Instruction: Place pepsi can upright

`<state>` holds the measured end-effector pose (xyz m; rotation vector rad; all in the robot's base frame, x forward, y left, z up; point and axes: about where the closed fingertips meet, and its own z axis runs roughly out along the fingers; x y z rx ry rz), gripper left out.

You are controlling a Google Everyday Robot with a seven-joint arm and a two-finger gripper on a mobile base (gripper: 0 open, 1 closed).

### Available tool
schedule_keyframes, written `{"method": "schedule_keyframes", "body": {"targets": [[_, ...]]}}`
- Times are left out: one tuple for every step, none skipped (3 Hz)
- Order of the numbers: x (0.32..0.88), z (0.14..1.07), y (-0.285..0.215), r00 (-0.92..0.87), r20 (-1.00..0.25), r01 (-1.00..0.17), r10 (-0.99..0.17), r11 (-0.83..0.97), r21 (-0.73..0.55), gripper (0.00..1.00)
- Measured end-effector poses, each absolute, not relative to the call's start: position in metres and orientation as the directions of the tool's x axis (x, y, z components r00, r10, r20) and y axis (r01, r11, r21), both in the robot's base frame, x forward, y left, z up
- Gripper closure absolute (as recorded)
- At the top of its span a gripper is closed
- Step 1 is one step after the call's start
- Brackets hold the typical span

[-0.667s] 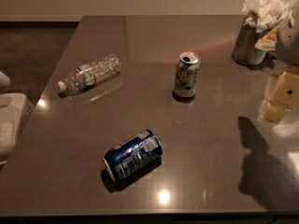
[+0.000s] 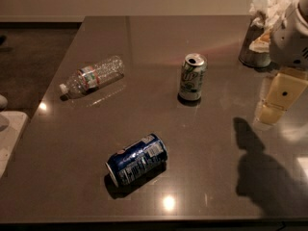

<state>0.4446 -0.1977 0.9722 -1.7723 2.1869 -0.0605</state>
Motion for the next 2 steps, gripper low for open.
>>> {"method": "schedule_keyframes", "body": {"targets": [[0.454,0.963,-0.158,-0.074,-0.242,-0.965,-0.967,0.131,-0.226,0.0],[0.455,0.955,-0.109,0.068,-0.235,-0.971,-0.97,-0.01,-0.24,0.0]]}}
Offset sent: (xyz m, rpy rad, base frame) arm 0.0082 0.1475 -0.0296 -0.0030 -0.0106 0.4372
